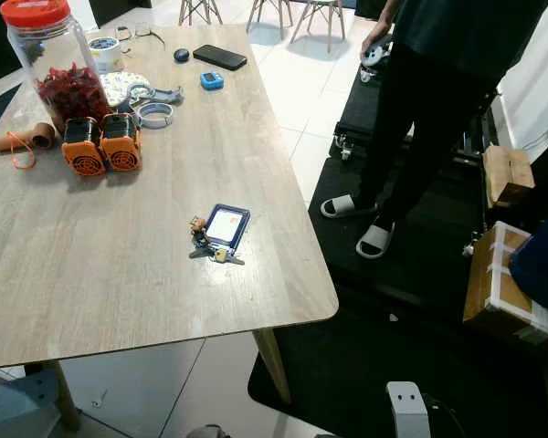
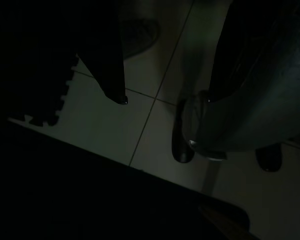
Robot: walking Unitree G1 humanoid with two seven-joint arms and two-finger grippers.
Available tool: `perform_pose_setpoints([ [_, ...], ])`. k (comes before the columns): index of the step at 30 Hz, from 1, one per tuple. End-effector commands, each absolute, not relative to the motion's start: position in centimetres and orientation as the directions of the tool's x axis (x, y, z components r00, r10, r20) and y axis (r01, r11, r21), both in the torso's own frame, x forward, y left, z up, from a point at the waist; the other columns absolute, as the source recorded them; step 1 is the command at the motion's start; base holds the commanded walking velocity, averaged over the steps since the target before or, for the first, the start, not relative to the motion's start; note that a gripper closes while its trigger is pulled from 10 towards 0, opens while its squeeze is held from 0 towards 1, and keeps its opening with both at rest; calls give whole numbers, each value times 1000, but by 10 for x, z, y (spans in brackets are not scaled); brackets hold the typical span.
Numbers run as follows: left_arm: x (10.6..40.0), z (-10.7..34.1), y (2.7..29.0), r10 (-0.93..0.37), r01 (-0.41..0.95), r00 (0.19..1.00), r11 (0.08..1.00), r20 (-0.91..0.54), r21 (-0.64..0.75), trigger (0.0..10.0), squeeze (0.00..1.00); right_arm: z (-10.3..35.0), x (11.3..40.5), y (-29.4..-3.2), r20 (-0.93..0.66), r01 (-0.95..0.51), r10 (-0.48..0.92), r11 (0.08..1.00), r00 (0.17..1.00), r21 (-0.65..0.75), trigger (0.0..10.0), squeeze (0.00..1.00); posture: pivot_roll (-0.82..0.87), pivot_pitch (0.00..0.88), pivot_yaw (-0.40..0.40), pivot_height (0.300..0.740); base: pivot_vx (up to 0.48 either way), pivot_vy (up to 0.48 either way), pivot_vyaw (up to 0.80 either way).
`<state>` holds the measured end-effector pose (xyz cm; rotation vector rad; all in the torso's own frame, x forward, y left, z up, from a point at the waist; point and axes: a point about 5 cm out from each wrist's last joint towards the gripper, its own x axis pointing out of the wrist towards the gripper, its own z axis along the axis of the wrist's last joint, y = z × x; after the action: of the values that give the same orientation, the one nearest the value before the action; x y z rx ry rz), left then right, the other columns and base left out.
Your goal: Hang keys on a hook
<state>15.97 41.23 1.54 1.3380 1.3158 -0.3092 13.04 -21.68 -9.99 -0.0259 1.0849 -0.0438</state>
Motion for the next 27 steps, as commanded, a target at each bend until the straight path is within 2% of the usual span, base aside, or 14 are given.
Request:
perform_pose_setpoints([
  [1, 160, 36, 432, 559, 776, 327, 300, -762, 554, 10000, 0, -103, 123, -215, -894, 31, -49, 999, 445, -39, 10000, 0, 68, 64, 7, 740, 0, 0, 0],
  [10, 165, 0, 387, 323, 848, 271, 366, -907, 384, 10000, 0, -107, 116, -203, -901, 32, -38, 999, 433, -27, 10000, 0, 64, 71, 15, 740, 0, 0, 0],
  [15, 163, -11, 372, 246, 875, 243, 361, -938, 321, 10000, 0, -107, 116, -200, -902, 33, -38, 999, 431, -26, 10000, 0, 63, 71, 16, 740, 0, 0, 0],
  [17, 157, -28, 345, 100, 912, 217, 334, -971, 238, 10000, 0, -108, 116, -199, -902, 34, -38, 999, 430, -26, 10000, 0, 59, 73, 17, 740, 0, 0, 0],
  [18, 157, -28, 345, 100, 912, 217, 334, -971, 238, 10000, 0, -108, 116, -199, -902, 34, -38, 999, 430, -26, 10000, 0, 59, 73, 17, 740, 0, 0, 0],
  [22, 151, -45, 314, -72, 903, 229, 389, -971, 184, 10000, 0, -108, 116, -198, -903, 34, -39, 999, 429, -27, 10000, 0, 50, 74, 13, 740, 0, 0, 0],
  [24, 150, -48, 308, -101, 901, 230, 399, -968, 172, 10000, 0, -108, 116, -198, -903, 34, -39, 999, 429, -28, 10000, 0, 49, 74, 12, 740, 0, 0, 0],
  [27, 145, -60, 287, -171, 831, 278, 537, -945, 147, 10000, 0, -107, 117, -200, -903, 31, -41, 999, 429, -31, 10000, 0, 49, 77, 4, 740, 0, 0, 0],
])
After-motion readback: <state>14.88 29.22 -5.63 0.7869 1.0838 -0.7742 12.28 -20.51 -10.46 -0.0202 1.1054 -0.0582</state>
